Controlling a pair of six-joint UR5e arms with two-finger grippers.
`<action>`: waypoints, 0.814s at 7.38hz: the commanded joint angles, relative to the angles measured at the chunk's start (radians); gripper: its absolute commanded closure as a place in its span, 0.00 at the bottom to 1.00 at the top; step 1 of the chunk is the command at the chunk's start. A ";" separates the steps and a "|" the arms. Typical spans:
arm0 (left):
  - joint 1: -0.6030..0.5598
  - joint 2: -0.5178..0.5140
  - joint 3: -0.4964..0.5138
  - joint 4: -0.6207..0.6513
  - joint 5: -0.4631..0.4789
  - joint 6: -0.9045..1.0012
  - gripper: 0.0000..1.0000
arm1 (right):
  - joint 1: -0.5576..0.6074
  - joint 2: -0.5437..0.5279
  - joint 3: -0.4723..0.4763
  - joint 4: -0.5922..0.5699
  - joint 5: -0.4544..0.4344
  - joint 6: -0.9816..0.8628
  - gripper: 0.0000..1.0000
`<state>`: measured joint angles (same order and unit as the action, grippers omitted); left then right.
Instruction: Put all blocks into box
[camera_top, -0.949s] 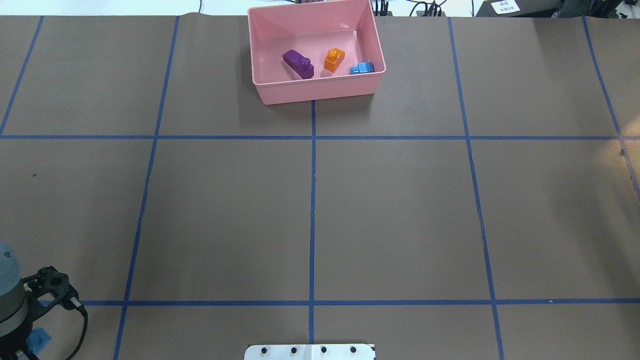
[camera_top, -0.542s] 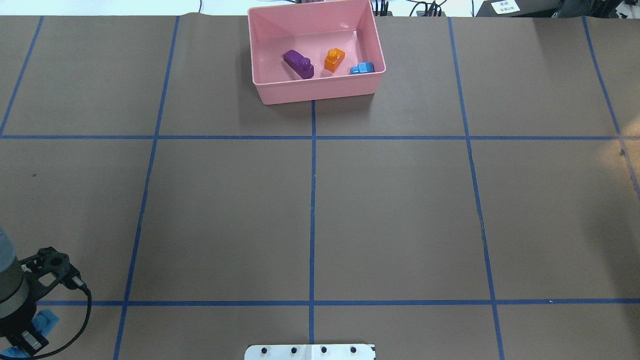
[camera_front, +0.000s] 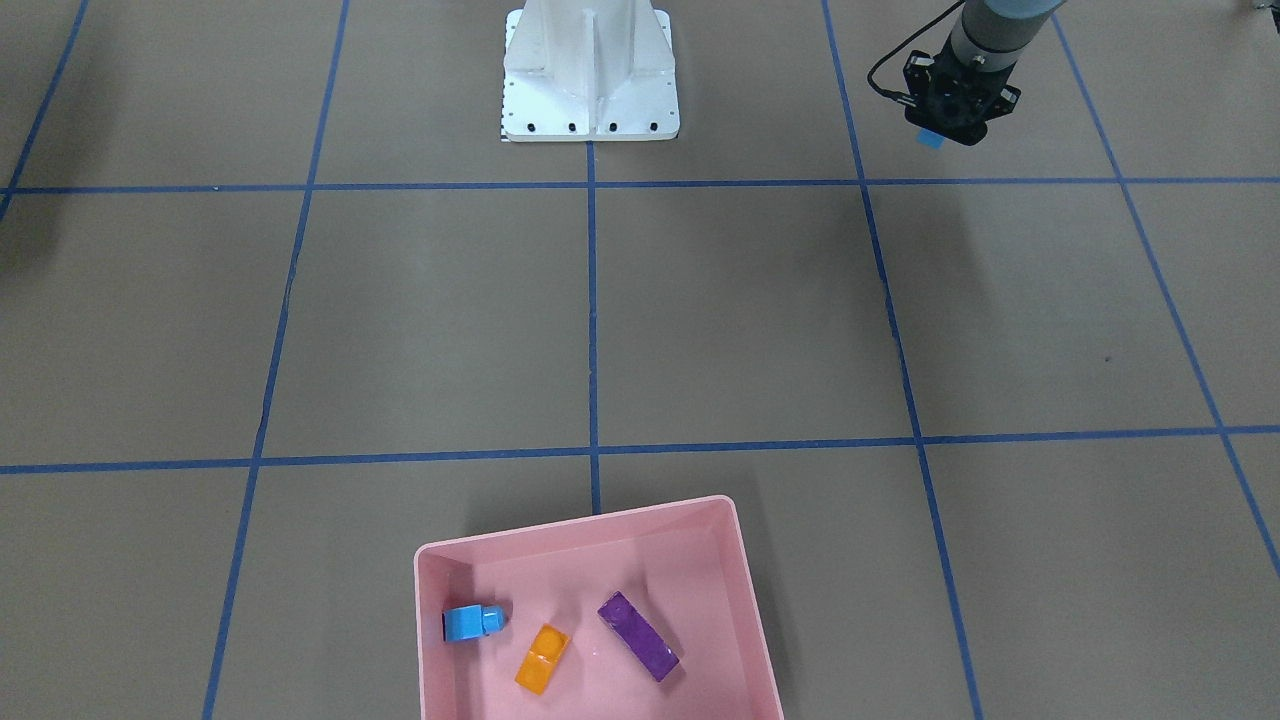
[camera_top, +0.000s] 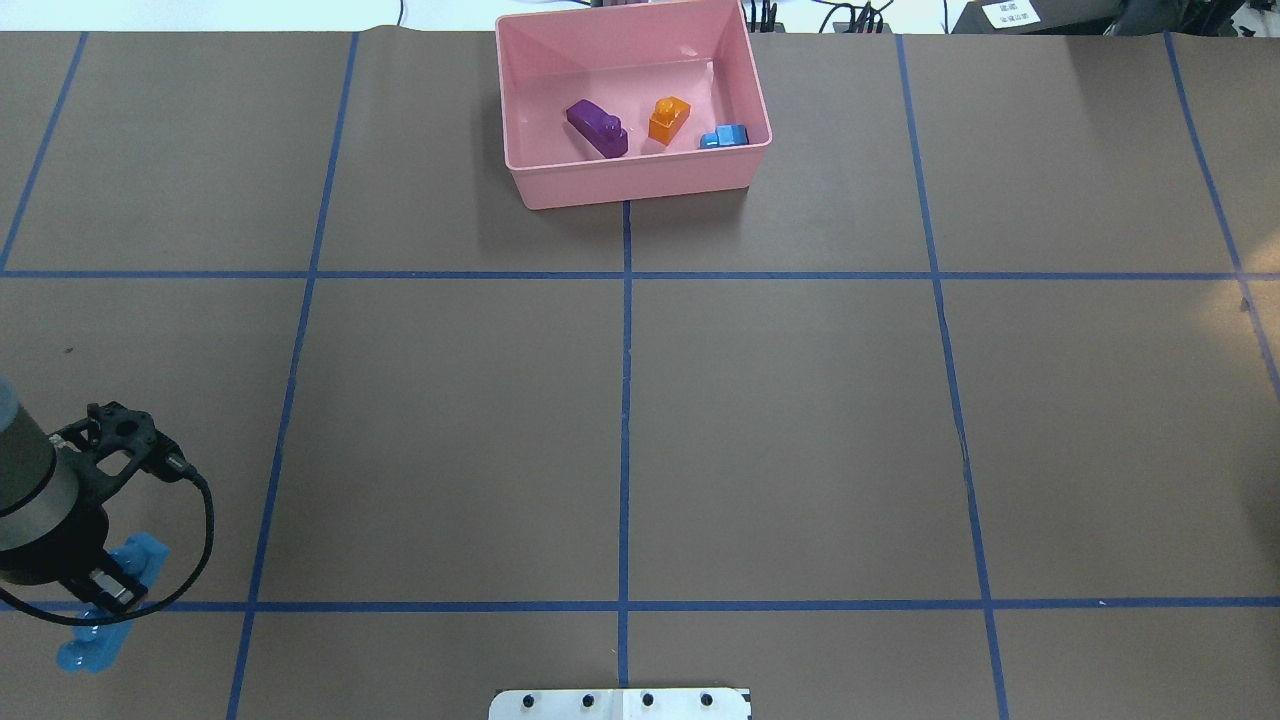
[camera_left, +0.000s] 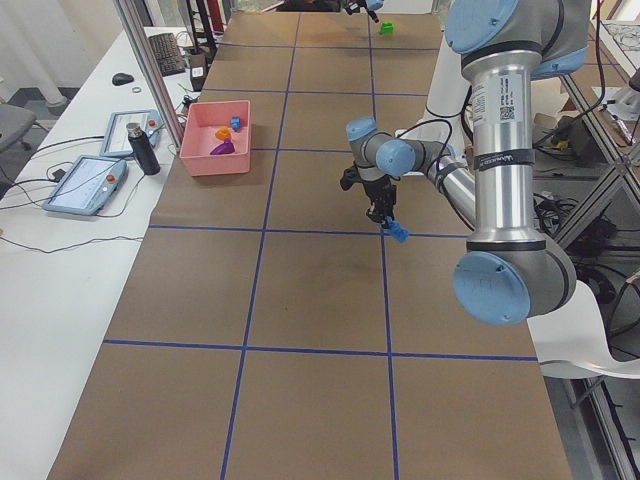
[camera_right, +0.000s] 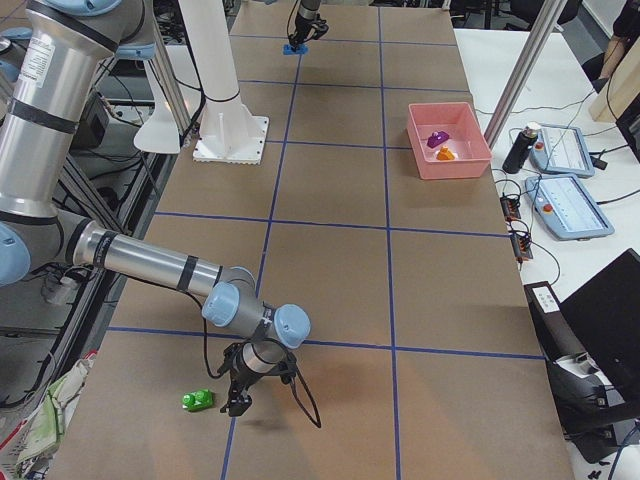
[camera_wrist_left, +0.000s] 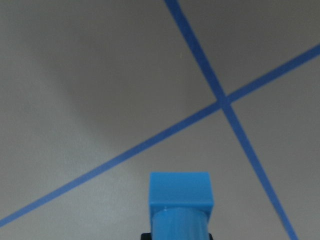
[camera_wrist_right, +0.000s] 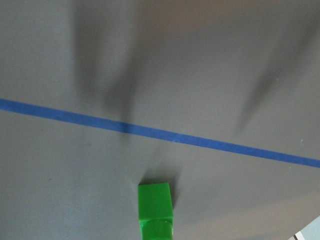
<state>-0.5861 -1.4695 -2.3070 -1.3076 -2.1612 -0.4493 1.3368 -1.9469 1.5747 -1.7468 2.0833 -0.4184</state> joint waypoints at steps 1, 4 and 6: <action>-0.122 -0.118 0.038 0.001 -0.084 -0.002 1.00 | -0.001 -0.012 -0.055 0.050 0.041 -0.002 0.00; -0.136 -0.164 0.090 -0.002 -0.089 0.000 1.00 | -0.002 -0.010 -0.051 0.049 0.107 -0.008 0.00; -0.144 -0.227 0.118 -0.002 -0.092 -0.061 1.00 | -0.002 -0.027 -0.056 0.049 0.127 -0.014 0.00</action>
<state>-0.7229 -1.6498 -2.2083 -1.3099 -2.2518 -0.4663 1.3346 -1.9632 1.5217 -1.6982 2.1976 -0.4296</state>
